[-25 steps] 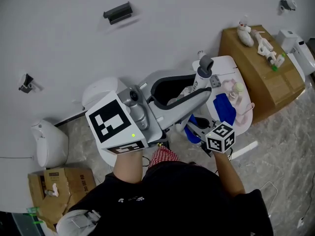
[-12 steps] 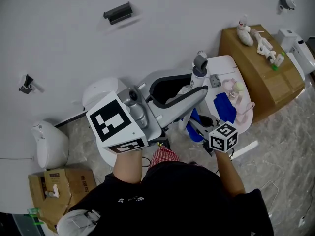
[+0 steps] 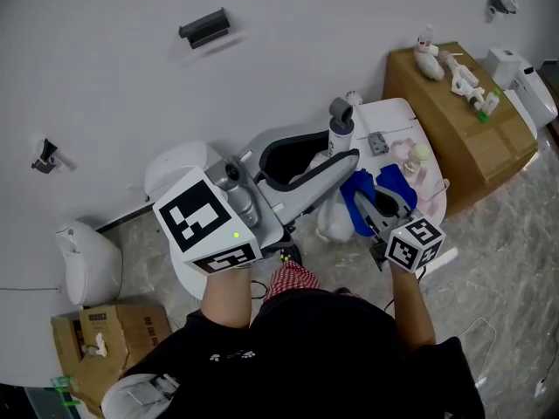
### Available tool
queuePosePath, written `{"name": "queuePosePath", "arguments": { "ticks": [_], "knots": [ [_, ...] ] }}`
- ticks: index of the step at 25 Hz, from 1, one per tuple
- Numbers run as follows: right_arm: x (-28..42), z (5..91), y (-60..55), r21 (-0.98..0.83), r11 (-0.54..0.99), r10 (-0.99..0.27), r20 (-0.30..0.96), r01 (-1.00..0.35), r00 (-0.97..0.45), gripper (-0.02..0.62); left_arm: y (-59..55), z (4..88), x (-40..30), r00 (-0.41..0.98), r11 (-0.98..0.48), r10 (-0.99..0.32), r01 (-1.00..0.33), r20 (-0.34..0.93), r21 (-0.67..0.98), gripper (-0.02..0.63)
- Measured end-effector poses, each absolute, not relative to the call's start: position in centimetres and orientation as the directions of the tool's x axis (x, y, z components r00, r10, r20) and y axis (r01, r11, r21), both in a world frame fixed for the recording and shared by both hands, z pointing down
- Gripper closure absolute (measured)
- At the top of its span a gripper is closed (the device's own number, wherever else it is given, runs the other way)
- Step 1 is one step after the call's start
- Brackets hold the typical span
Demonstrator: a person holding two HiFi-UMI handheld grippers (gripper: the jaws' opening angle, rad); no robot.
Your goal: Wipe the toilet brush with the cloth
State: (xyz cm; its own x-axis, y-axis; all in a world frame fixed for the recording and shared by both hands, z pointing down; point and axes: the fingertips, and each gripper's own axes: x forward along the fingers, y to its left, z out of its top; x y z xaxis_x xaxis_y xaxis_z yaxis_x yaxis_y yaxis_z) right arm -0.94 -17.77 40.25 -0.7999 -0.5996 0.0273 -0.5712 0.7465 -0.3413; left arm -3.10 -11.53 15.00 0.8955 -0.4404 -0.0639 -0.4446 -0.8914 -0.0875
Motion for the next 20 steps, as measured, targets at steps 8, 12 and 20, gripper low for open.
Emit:
{"name": "queuePosePath", "arguments": {
  "ticks": [8,12,20],
  "knots": [
    [1.7,32.0,-17.4,-0.29,0.764,-0.635,-0.182,-0.576,-0.751,0.532,-11.8,15.3,-3.1,0.892,-0.887,-0.449,-0.453,-0.055,-0.087,0.504],
    [2.3,27.6,-16.3,-0.263,0.79,-0.612,-0.285,-0.554,-0.738,0.532,-12.0,15.5,-3.1,0.891,-0.888,-0.451,-0.454,-0.053,-0.079,0.504],
    [2.6,19.8,-13.0,-0.156,0.848,-0.517,-0.448,-0.506,-0.729,0.531,-12.3,15.8,-3.2,0.885,-0.883,-0.462,-0.465,-0.048,-0.072,0.504]
  ]
}}
